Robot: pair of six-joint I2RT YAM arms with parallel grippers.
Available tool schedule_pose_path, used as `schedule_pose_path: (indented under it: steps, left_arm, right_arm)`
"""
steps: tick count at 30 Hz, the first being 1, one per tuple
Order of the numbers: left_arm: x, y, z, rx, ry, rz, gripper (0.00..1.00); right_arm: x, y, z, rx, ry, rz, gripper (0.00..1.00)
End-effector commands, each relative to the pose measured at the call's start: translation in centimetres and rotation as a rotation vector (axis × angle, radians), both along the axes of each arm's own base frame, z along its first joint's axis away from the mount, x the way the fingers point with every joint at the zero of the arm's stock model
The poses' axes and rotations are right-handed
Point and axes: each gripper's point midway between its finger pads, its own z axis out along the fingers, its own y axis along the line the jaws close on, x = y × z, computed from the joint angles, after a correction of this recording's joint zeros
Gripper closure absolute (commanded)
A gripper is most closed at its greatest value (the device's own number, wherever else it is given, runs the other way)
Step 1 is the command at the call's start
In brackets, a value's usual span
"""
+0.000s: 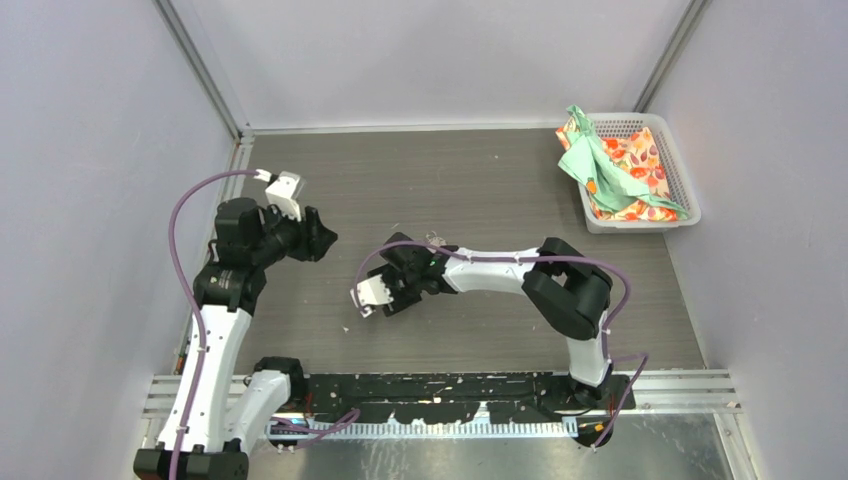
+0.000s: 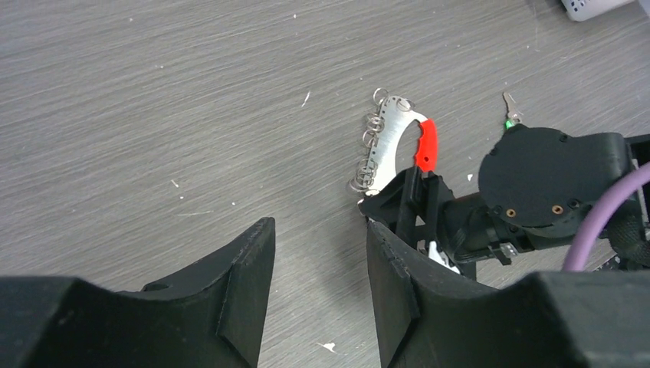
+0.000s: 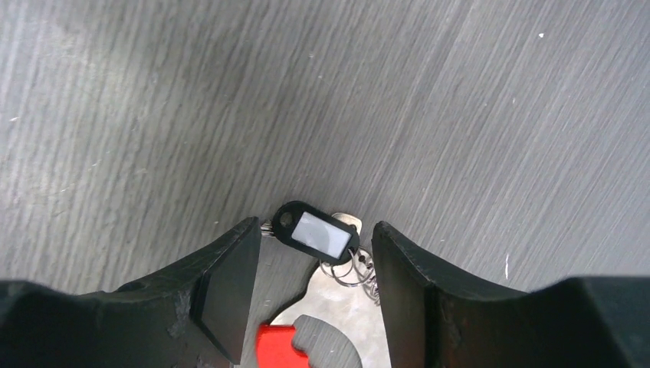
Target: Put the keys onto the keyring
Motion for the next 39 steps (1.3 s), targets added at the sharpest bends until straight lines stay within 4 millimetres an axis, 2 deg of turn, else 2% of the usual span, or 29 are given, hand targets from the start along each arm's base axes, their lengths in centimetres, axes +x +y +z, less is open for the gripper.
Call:
schedule_pose_path:
  steps: [1,5,11,17,21,25,31,35,39]
  left_arm:
    - [-0.2,-0.5,2.3,-0.027,-0.062,-0.024,0.51]
    - [-0.6,-0.6,2.0,-0.025,-0.054,-0.038,0.51]
    - [-0.8,-0.7,2.2,-0.026,-0.058,-0.048,0.52]
    - [-0.9,-0.7,2.6,-0.025,-0.070,-0.047,0.53]
    - [-0.7,-0.5,3.5,-0.028,-0.091,-0.030,0.53]
    - [-0.5,-0.6,4.4,-0.056,-0.100,-0.012,0.53]
    - [-0.4,-0.7,4.5,-0.066,-0.101,-0.014,0.53]
    - [-0.4,-0.7,4.7,-0.064,-0.103,-0.012,0.53]
    - [-0.4,-0.6,4.8,-0.062,-0.104,-0.009,0.53]
  right_arm:
    - [0.0,0.1,-1.5,-0.033,0.034,-0.001,0.40]
    - [-0.2,1.1,-1.5,-0.013,0.048,-0.005,0.40]
    - [0.6,2.6,-0.6,0.037,0.042,-0.037,0.41]
    - [1.6,4.9,2.1,0.151,0.049,-0.064,0.40]
    - [1.2,4.4,3.9,0.163,0.115,-0.042,0.38]
    - [0.7,2.5,5.2,0.129,0.203,-0.020,0.36]
    - [0.9,-0.5,3.6,-0.045,0.253,-0.018,0.38]
    - [0.8,-0.7,2.7,-0.080,0.257,-0.010,0.39]
    - [0.9,-0.2,2.3,-0.074,0.248,-0.002,0.39]
